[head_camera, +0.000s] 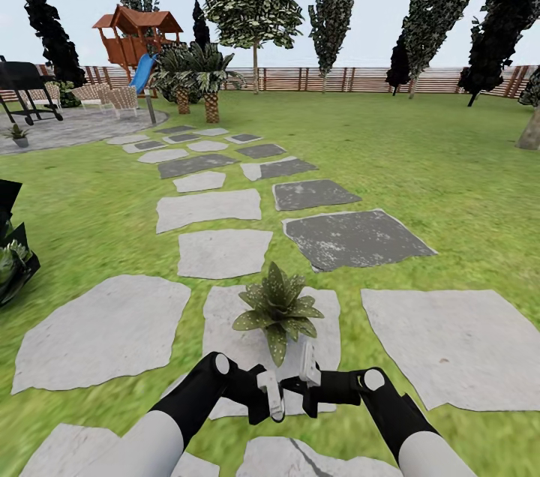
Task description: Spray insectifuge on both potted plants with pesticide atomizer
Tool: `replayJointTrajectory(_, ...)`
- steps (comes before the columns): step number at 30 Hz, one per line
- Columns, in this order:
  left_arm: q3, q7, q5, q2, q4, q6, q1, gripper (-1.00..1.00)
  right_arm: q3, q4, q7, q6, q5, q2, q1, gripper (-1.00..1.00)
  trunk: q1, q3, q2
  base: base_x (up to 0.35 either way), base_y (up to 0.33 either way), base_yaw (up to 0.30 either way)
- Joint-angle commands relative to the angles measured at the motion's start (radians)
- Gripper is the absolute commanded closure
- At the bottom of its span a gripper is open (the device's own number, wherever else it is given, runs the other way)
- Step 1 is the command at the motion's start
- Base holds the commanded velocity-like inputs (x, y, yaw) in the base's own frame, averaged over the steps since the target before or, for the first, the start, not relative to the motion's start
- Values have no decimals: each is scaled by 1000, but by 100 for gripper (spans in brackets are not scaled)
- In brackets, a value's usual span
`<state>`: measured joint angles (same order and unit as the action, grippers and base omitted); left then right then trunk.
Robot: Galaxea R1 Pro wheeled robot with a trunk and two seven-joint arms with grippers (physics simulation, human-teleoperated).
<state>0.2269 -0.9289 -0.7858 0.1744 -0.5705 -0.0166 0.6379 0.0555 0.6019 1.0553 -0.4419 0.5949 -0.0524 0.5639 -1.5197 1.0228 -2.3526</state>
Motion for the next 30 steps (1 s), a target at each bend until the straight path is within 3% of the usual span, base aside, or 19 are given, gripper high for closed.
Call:
replayJointTrajectory(1, 0, -4, -4, 0, -2, -2, 0, 100, 6, 1, 5, -3, 6, -1, 0, 100, 0, 1, 0, 0, 0, 0)
replayJointTrajectory(11, 7, 1, -17, 0, 3, -5, 1, 100, 6, 1, 5, -3, 7, -1, -1, 100, 0, 1, 0, 0, 0, 0)
replayJointTrajectory(14, 5, 1, -67, 0, 3, -9, 1, 100, 6, 1, 5, -3, 8, -1, 0, 100, 0, 1, 0, 0, 0, 0)
replayJointTrajectory(16, 1, 1, -114, -27, 2, -16, 2, 100, 6, 1, 5, -3, 8, -1, 0, 100, 0, 1, 0, 0, 0, 0)
replayJointTrajectory(20, -4, 2, -121, -97, 0, -19, 12, 100, 7, 1, 5, -3, 8, -1, 0, 100, 0, 1, 0, 0, 0, 0)
replayJointTrajectory(28, -4, 2, -121, -156, -1, -19, 12, 100, 7, 1, 5, -3, 9, -1, 0, 100, 0, 1, 0, 0, 0, 0)
replayJointTrajectory(29, -5, 3, -121, -163, -1, -19, 10, 100, 7, 1, 5, -3, 9, -1, 0, -100, 0, 1, 0, 0, 0, 0)
replayJointTrajectory(30, -6, 3, -120, -168, 0, -19, 9, 100, 8, 1, 4, -3, 9, -1, 0, -100, 0, 1, 0, 0, 0, 0)
